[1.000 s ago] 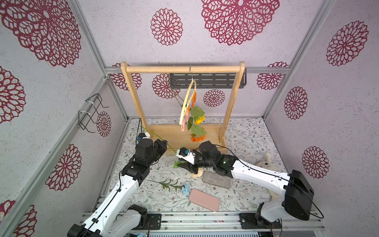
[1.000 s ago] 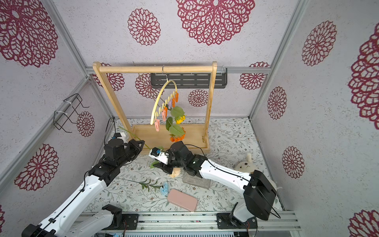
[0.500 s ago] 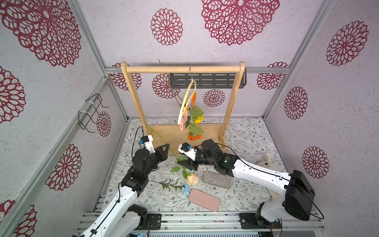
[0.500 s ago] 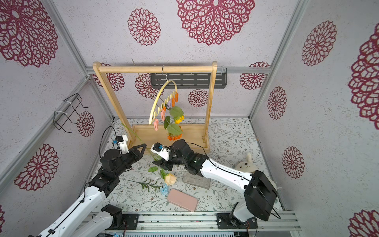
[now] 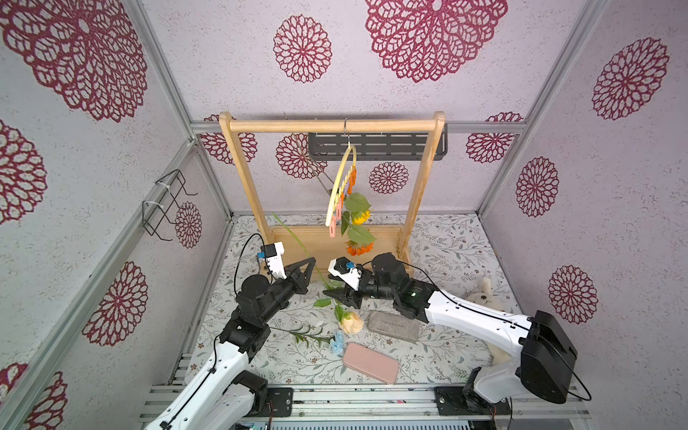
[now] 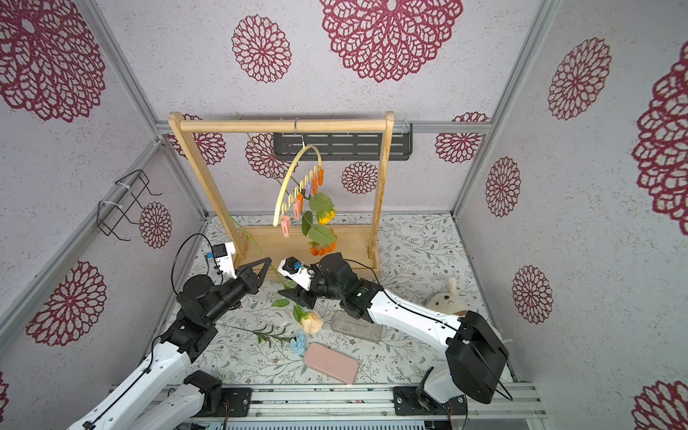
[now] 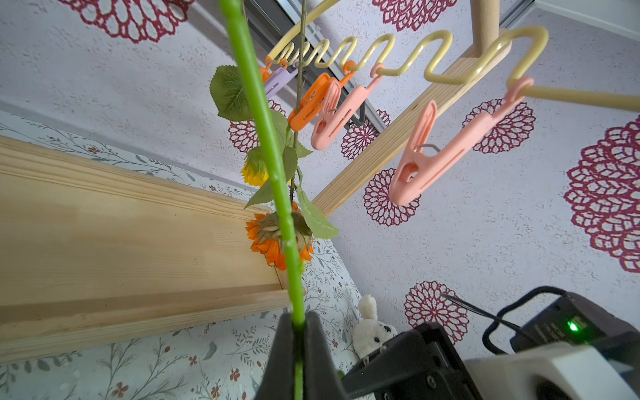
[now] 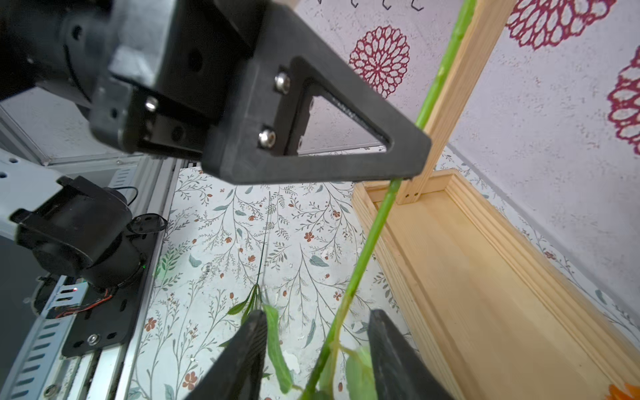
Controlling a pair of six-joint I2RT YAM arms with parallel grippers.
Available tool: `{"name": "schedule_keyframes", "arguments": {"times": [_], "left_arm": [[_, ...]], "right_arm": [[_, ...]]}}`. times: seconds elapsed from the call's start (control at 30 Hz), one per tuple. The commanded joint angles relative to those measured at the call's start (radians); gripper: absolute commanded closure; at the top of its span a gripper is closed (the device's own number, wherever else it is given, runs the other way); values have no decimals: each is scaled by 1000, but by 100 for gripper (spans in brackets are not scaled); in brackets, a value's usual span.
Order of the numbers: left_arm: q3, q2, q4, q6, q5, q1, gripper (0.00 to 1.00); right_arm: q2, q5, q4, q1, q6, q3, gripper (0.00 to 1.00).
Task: Dry the flowers on a clothes hanger
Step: Pick up the flower at the center of the board.
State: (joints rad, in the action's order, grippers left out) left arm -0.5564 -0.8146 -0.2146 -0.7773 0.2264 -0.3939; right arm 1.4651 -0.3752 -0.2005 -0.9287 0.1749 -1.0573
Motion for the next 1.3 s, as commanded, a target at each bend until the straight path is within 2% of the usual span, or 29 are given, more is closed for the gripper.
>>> {"name": "schedule_keyframes", "arguments": {"times": [0.0,0.17,0.3,0.37,0.47,0.53,0.7,0.83,0.87,0.93,0.97,1.0,1.17,1.27], "left_arm": [[-20,-17,-26,42,26,-23,100],[-32,-31,-30,44,24,-36,100],[-42,-30,-35,48,32,-43,100],[-42,-27,-38,49,36,-47,100],[-38,-21,-48,44,37,-48,100],[-39,-17,-55,42,40,-48,100],[-39,-15,-65,41,33,-50,100],[-39,-16,-70,50,35,-52,100],[-39,-17,-72,50,35,-51,96],[-39,-15,-74,44,32,-52,74],[-39,-15,-72,44,32,-52,55],[-39,-16,-72,44,34,-52,32],[-47,16,-34,119,110,-49,30],[-67,43,49,190,152,-49,39]], "right_arm": [[15,-35,1,10,-10,-45,58],[38,-45,7,13,-17,-57,66],[55,-54,22,16,-24,-73,84],[61,-59,27,19,-32,-82,87],[66,-54,25,23,-46,-84,87],[70,-46,22,24,-60,-84,80],[77,-37,11,25,-86,-85,74],[74,-58,11,31,-90,-87,96],[73,-62,10,34,-91,-87,100],[65,-69,10,38,-96,-86,100],[62,-70,10,39,-96,-83,100],[57,-68,10,40,-97,-82,100],[25,-63,6,52,-97,-60,100],[1,-65,-5,57,-95,-42,100]]}}
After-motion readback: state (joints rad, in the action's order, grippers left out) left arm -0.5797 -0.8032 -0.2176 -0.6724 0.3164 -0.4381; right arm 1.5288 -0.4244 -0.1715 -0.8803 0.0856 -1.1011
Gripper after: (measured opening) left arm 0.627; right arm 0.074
